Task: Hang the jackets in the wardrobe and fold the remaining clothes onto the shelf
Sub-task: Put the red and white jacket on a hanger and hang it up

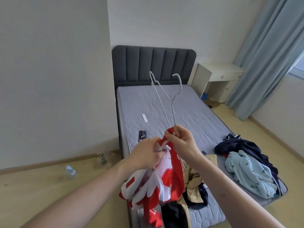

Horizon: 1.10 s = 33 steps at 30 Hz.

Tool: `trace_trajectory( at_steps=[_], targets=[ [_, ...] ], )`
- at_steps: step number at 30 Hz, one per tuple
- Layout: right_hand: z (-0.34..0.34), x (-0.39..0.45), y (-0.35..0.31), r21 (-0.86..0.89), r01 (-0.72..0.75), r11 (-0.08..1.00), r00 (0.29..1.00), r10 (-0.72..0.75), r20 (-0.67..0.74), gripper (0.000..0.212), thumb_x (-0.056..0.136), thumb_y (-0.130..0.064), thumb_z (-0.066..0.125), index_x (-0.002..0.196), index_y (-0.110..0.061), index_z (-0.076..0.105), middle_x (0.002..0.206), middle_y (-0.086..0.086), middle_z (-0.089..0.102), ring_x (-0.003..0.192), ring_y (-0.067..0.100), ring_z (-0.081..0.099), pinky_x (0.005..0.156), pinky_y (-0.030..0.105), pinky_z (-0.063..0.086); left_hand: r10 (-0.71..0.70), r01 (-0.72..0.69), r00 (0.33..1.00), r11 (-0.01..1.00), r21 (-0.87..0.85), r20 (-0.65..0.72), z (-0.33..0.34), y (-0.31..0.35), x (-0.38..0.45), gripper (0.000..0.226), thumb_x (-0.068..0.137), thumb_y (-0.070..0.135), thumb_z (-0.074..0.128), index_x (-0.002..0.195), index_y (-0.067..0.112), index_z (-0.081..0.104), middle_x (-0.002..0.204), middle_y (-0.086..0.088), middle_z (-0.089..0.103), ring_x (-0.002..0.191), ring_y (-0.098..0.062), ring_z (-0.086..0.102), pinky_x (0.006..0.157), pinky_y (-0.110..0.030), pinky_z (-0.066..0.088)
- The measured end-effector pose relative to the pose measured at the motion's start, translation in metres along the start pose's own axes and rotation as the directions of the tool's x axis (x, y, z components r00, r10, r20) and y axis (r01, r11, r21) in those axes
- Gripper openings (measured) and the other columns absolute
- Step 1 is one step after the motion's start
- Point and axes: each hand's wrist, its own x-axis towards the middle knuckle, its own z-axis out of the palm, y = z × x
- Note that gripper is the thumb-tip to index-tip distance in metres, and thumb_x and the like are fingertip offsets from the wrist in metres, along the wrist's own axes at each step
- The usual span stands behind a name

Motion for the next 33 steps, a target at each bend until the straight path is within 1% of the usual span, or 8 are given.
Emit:
trace_trajectory(
  at_steps=[1,3,6,10,15,22,28,33],
  targets=[
    [-0.002,-0.001,-0.002,0.015,-0.014,1.000,1.000,0.014,0.016,0.044,0.098,-0.005,0.064,0.069,-0.006,0.031,0.064,0.009,0.056,0.049,0.004,0.053,0.047,0.016,0.039,0.008,-0.008,1.000,0.998,-0.067,0.006,-0.003,0.001,0.004,0.010,0.089,0.045,0.058,0.079,0.047,0.057,0.071,0.021,0.063,0.068,-0.001,0.061,0.066,-0.023,0.046],
    [-0.011,-0.003,-0.011,-0.041,-0.032,0.999,0.999,0.033,0.025,0.045,0.098,-0.023,0.067,0.067,-0.012,0.037,0.060,-0.003,0.059,0.045,0.003,0.046,0.044,0.015,0.034,-0.039,0.044,0.999,0.964,-0.262,0.026,-0.010,-0.005,0.015,0.033,0.092,0.028,0.059,0.064,0.045,0.062,0.058,0.021,0.058,0.057,0.002,0.055,0.060,-0.017,0.041],
    [-0.041,-0.009,-0.019,-0.229,-0.061,0.971,0.998,0.061,-0.006,0.054,0.097,-0.051,0.056,0.075,-0.002,0.056,0.059,-0.001,0.047,0.046,0.010,0.032,0.044,0.020,0.029,-0.251,0.234,0.968,0.894,-0.383,0.005,-0.024,-0.020,0.028,0.042,0.092,0.026,0.064,0.050,0.025,0.062,0.046,0.011,0.049,0.044,-0.005,0.046,0.052,-0.021,0.038],
    [-0.076,-0.030,-0.021,-0.284,-0.136,0.949,0.988,0.150,0.031,0.049,0.101,-0.051,0.041,0.084,-0.021,0.076,0.061,-0.003,0.048,0.046,0.010,0.033,0.044,0.018,0.029,-0.401,0.322,0.915,0.801,-0.505,-0.052,-0.047,-0.040,0.039,0.037,0.088,0.027,0.064,0.074,-0.006,0.068,0.053,0.000,0.054,0.051,-0.013,0.050,0.057,-0.024,0.041],
    [-0.095,-0.055,-0.016,-0.457,-0.058,0.887,0.994,0.093,0.055,0.029,0.106,-0.038,0.045,0.113,-0.043,0.073,0.059,-0.005,0.039,0.054,0.018,0.033,0.052,0.029,0.030,-0.501,0.387,0.845,0.815,-0.432,-0.189,-0.064,-0.060,0.049,0.027,0.090,0.033,0.064,0.072,0.014,0.070,0.068,0.002,0.062,0.075,-0.021,0.060,0.063,-0.029,0.041],
    [-0.100,-0.064,-0.022,-0.509,-0.029,0.860,0.993,0.084,0.087,0.030,0.106,-0.035,0.046,0.101,-0.033,0.075,0.054,-0.005,0.034,0.051,0.021,0.027,0.048,0.031,0.025,-0.552,0.426,0.800,0.798,-0.427,-0.234,-0.073,-0.075,0.055,0.039,0.091,0.037,0.063,0.098,-0.001,0.073,0.106,-0.025,0.072,0.101,-0.041,0.066,0.074,-0.032,0.043],
    [-0.095,-0.058,-0.033,-0.486,-0.042,0.873,0.984,0.119,0.129,0.033,0.104,-0.041,0.045,0.096,-0.030,0.076,0.055,-0.003,0.033,0.051,0.021,0.026,0.047,0.030,0.024,-0.519,0.363,0.797,0.821,-0.441,-0.310,-0.097,-0.069,0.056,0.038,0.092,0.040,0.063,0.086,0.004,0.072,0.090,-0.018,0.073,0.087,-0.033,0.065,0.075,-0.031,0.043],
    [-0.079,-0.046,-0.034,-0.493,-0.036,0.869,0.965,0.159,0.209,0.033,0.106,-0.038,0.046,0.094,-0.030,0.075,0.055,-0.005,0.035,0.051,0.017,0.029,0.048,0.026,0.026,-0.397,0.297,0.863,0.899,-0.322,-0.313,-0.112,-0.060,0.049,0.033,0.096,0.038,0.059,0.079,0.012,0.071,0.073,-0.002,0.066,0.079,-0.026,0.063,0.069,-0.030,0.042]
  ],
)
